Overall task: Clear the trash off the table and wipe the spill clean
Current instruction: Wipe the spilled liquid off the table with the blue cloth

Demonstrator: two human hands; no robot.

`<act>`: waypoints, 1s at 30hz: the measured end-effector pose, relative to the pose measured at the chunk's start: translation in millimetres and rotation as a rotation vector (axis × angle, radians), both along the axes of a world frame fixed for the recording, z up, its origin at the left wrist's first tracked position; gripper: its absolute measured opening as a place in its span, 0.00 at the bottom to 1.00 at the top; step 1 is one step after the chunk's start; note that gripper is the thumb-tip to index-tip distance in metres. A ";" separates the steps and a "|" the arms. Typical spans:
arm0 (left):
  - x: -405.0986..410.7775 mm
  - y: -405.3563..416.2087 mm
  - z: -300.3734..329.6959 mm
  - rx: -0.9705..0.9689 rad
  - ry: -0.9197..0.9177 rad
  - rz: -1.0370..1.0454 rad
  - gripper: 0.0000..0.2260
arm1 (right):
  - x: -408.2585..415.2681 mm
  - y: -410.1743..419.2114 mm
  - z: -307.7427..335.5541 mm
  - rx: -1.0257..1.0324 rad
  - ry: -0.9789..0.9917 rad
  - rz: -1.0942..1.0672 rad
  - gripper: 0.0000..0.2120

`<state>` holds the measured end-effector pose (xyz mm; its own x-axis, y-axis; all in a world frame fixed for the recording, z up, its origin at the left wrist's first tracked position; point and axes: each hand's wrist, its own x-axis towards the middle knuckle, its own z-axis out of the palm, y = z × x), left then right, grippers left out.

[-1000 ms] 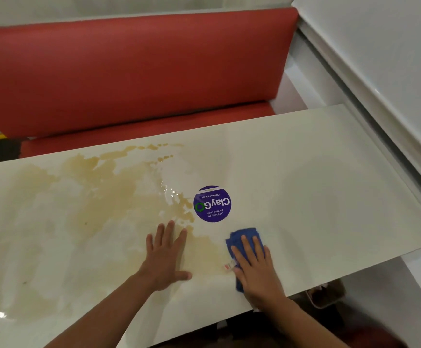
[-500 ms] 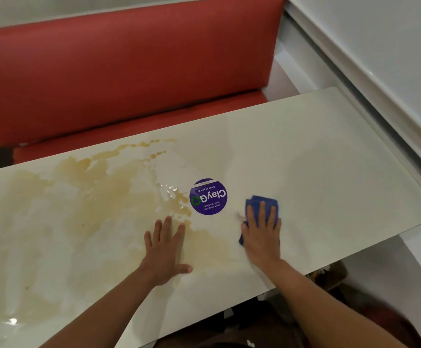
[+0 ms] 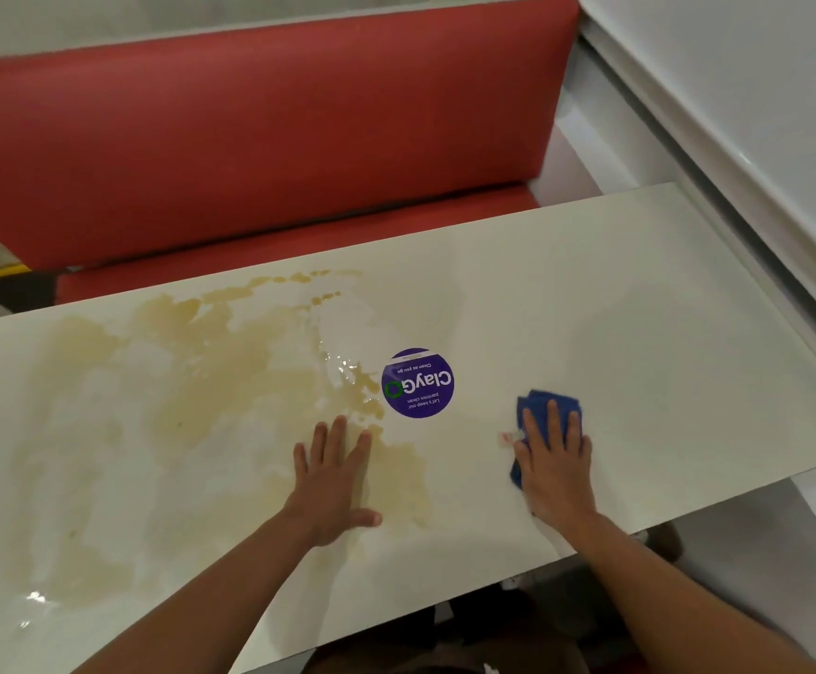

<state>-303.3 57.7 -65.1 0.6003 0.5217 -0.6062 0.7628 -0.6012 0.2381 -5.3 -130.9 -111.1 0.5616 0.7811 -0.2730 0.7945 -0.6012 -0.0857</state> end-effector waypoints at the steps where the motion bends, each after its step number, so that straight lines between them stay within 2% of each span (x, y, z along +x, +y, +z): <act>1: 0.5 -0.3 -0.1 0.001 0.004 -0.004 0.55 | -1.9 14.7 -1.1 0.003 -0.016 -0.088 0.29; 3: 0.7 -0.3 -0.4 0.003 0.004 -0.003 0.55 | -23.2 42.7 2.6 0.031 -0.023 -0.208 0.30; 4: 0.6 -0.3 -0.1 0.004 0.002 0.000 0.55 | -40.5 52.7 2.6 0.060 -0.017 -0.192 0.30; 8: 1.1 -1.2 0.0 0.021 0.005 -0.002 0.55 | -125.3 39.4 1.0 0.113 0.047 0.099 0.28; 12: 0.0 -1.1 0.5 0.023 0.002 -0.004 0.55 | -121.3 -19.2 -2.0 0.112 0.078 0.292 0.29; 14: 0.5 -0.9 0.6 0.021 -0.004 -0.007 0.55 | -86.9 -37.3 -1.9 0.090 0.062 0.262 0.28; 20: 0.8 -0.8 -0.2 0.033 0.015 -0.009 0.55 | 41.5 -28.5 1.8 -0.045 0.015 -0.105 0.28; 24: 2.0 -0.8 0.0 0.036 0.013 -0.006 0.56 | 31.5 -6.8 9.9 -0.027 0.036 -0.314 0.37; 26: 1.9 -1.0 0.9 0.040 0.016 -0.007 0.56 | -2.9 -2.0 8.0 0.022 0.030 -0.280 0.35; 30: 4.4 -2.1 6.2 0.039 0.040 0.001 0.55 | -92.7 -13.9 0.1 0.121 0.046 0.017 0.30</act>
<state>-298.9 55.6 -58.9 0.5754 0.5459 -0.6089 0.7717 -0.6091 0.1831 -98.0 -144.8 -111.0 0.5371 0.8192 -0.2011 0.7981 -0.5707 -0.1931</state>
